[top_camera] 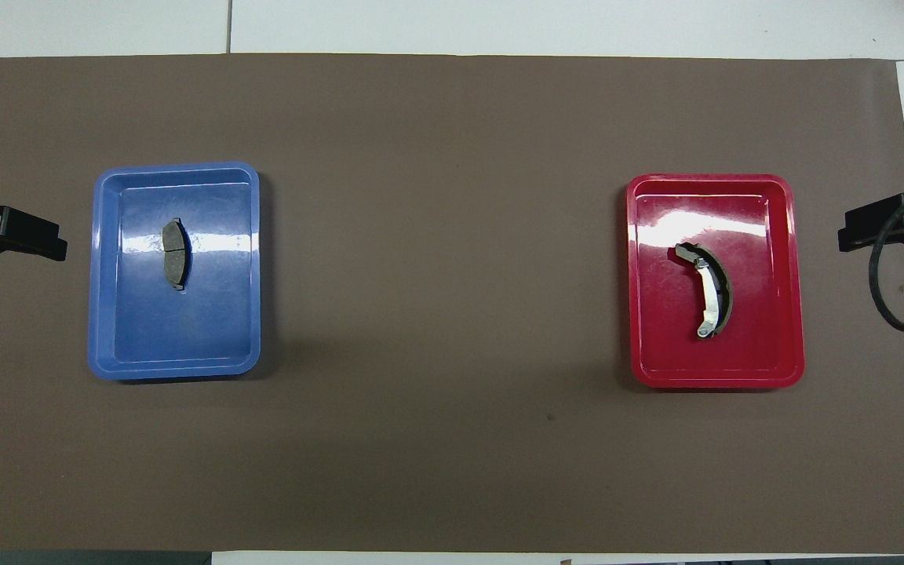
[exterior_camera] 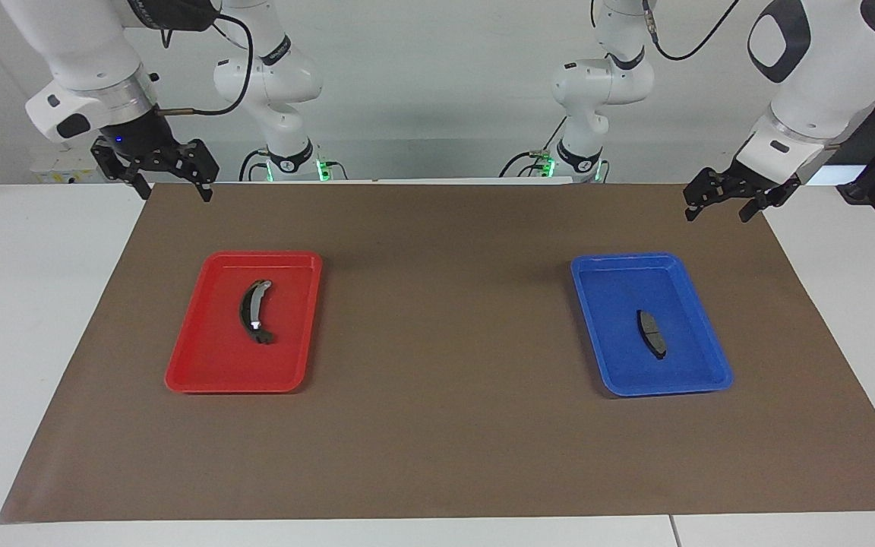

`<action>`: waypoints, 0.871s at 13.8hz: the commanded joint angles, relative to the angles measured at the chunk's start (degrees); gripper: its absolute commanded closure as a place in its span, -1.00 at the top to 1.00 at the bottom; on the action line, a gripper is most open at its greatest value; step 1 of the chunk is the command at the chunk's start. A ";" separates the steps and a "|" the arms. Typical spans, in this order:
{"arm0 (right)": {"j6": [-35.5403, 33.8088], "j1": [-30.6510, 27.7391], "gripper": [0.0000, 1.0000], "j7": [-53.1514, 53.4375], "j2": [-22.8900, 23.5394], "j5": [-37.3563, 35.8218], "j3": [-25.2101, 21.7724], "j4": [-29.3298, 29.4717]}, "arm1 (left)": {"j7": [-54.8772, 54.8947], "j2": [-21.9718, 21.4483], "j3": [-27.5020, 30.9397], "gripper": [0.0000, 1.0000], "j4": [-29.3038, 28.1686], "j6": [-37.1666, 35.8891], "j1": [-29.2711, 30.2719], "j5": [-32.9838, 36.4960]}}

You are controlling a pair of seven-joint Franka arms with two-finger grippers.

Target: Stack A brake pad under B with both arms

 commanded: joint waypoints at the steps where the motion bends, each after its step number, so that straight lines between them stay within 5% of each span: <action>1: 0.41 -0.45 1.00 -1.26 -0.02 1.13 0.07 -0.15 | 0.19 -3.20 0.07 1.00 -5.12 5.51 -0.11 -0.60; 4: 0.41 -0.45 1.00 -1.17 -0.02 1.13 0.16 -0.15 | 0.01 -3.66 -0.01 0.99 -10.76 13.53 -0.11 -0.60; 12: 0.41 -0.36 1.00 -1.08 -0.11 1.13 0.07 -0.15 | -0.60 6.52 -0.01 0.99 -23.60 36.81 -0.20 -0.60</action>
